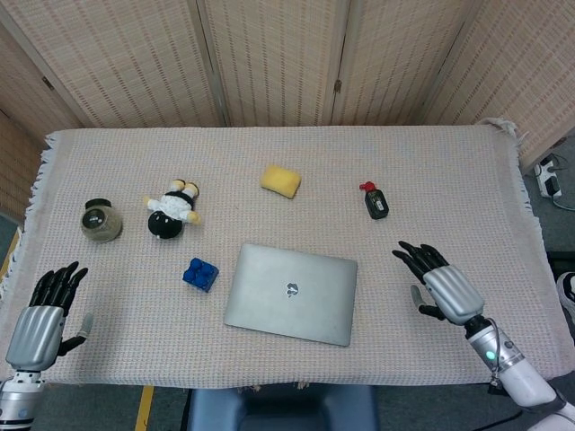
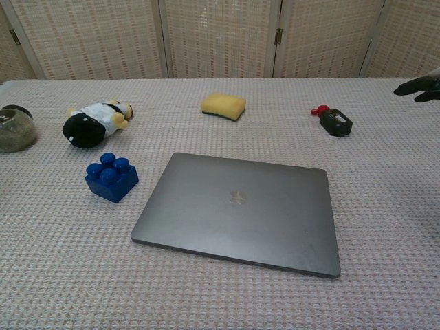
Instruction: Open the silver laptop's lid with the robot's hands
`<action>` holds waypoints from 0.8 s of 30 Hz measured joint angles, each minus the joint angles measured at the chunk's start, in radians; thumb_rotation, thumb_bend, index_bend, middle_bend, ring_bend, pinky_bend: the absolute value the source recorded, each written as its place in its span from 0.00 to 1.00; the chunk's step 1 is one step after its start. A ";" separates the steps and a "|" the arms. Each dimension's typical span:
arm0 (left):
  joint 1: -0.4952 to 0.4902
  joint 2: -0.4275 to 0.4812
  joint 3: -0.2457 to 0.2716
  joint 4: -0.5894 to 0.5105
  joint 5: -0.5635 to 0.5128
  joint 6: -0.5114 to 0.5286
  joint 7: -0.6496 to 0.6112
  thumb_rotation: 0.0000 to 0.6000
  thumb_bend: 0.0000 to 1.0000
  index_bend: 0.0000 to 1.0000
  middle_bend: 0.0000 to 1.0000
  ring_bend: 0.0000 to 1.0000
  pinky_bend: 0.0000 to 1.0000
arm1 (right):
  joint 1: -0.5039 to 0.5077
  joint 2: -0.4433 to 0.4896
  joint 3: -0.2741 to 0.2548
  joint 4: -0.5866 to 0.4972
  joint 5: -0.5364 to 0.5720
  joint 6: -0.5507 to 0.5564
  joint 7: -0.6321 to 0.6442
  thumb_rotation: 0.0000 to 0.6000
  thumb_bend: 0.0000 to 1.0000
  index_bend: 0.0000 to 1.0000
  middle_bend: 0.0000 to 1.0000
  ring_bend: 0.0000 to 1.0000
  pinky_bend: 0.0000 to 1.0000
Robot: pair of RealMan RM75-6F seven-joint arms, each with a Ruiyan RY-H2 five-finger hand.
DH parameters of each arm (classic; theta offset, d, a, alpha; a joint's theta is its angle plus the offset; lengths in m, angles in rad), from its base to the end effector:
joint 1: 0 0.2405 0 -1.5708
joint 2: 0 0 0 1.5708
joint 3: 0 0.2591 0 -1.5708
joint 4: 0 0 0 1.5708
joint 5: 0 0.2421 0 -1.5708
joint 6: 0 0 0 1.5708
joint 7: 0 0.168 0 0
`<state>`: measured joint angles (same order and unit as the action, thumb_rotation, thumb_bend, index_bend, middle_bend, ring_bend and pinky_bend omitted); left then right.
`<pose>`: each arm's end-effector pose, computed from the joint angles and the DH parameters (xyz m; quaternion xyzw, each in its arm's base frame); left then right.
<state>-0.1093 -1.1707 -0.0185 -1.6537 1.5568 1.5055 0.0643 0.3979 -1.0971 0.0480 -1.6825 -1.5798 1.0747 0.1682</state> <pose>-0.2979 0.2060 0.1046 -0.6137 -0.3790 -0.4114 0.5571 -0.2503 -0.2819 0.0637 0.7163 -0.4380 0.3862 0.3820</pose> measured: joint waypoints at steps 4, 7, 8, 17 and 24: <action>-0.001 0.004 0.004 -0.001 0.009 -0.002 -0.005 1.00 0.52 0.06 0.06 0.00 0.00 | 0.082 -0.028 0.029 -0.011 0.047 -0.115 -0.007 1.00 0.76 0.00 0.14 0.08 0.00; -0.002 0.006 0.005 0.000 0.011 -0.005 -0.008 1.00 0.52 0.06 0.07 0.00 0.00 | 0.150 -0.060 0.058 -0.008 0.100 -0.207 -0.006 1.00 0.76 0.00 0.18 0.08 0.00; -0.003 0.006 0.005 0.000 0.012 -0.005 -0.008 1.00 0.52 0.06 0.07 0.00 0.00 | 0.171 -0.071 0.067 -0.006 0.118 -0.235 -0.006 1.00 0.76 0.00 0.20 0.08 0.00; -0.008 0.008 0.010 -0.004 0.032 -0.009 -0.006 1.00 0.52 0.06 0.07 0.00 0.00 | 0.407 -0.234 0.144 0.111 0.338 -0.502 -0.041 1.00 0.76 0.00 0.20 0.08 0.00; -0.006 0.011 0.014 0.004 0.032 -0.009 -0.023 1.00 0.52 0.06 0.07 0.00 0.00 | 0.571 -0.399 0.160 0.299 0.531 -0.587 -0.163 1.00 0.76 0.00 0.18 0.07 0.00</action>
<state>-0.1156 -1.1597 -0.0047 -1.6502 1.5893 1.4960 0.0410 0.9689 -1.4961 0.2080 -1.3836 -1.0489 0.4881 0.0056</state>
